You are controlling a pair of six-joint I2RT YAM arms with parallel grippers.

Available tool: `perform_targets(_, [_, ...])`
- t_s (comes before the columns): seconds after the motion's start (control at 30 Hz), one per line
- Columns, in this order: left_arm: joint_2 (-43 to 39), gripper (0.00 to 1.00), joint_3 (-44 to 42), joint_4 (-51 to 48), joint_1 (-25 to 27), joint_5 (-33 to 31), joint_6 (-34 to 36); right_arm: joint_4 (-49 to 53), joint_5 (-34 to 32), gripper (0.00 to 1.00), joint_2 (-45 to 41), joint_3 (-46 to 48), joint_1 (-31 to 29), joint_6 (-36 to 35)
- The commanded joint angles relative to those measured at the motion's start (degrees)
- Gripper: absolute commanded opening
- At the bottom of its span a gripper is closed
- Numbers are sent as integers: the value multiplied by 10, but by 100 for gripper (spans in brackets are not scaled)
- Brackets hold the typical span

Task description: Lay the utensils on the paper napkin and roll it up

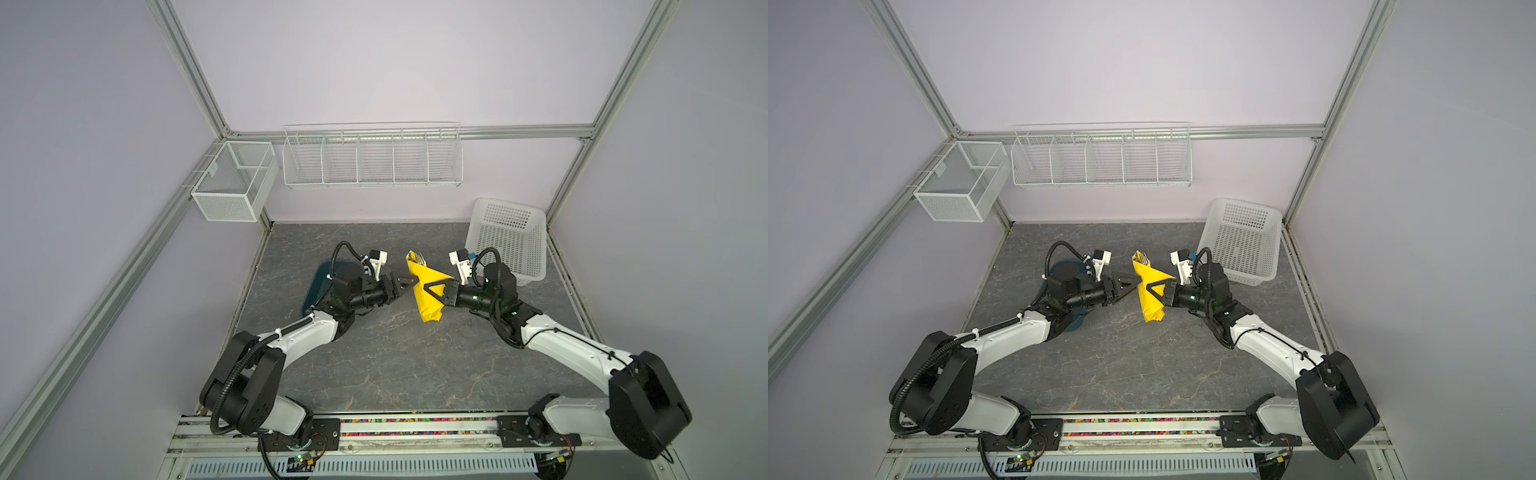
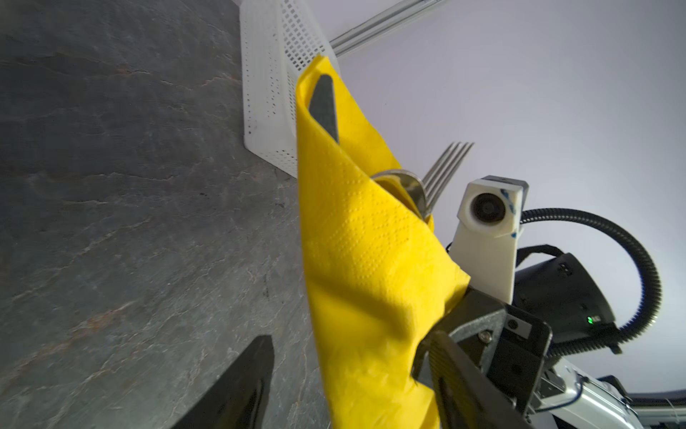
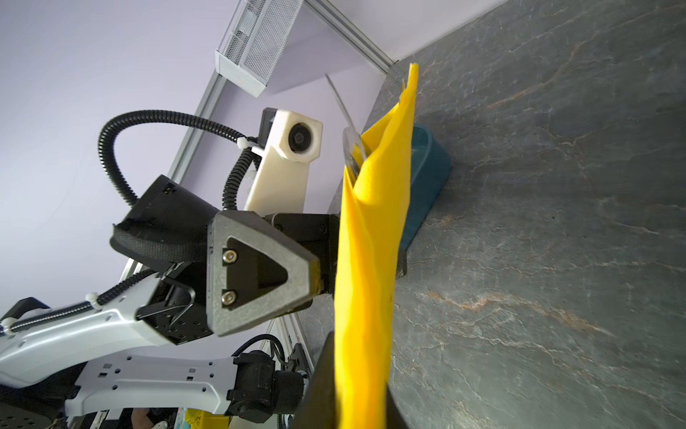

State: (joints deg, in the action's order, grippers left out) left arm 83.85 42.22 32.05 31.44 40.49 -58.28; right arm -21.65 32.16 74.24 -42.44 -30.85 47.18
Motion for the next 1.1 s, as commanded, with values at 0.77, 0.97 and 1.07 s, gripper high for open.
perform_targets(0.77, [26,70,54,286,24,129,-142,-140,82,12,-43,-52,2,80])
perform_targets(0.97, [45,70,55,339,24,128,-183,-156,87,12,-45,-61,2,92])
perform_targets(1.07, [48,70,59,363,24,130,-199,-166,91,12,-44,-62,2,98])
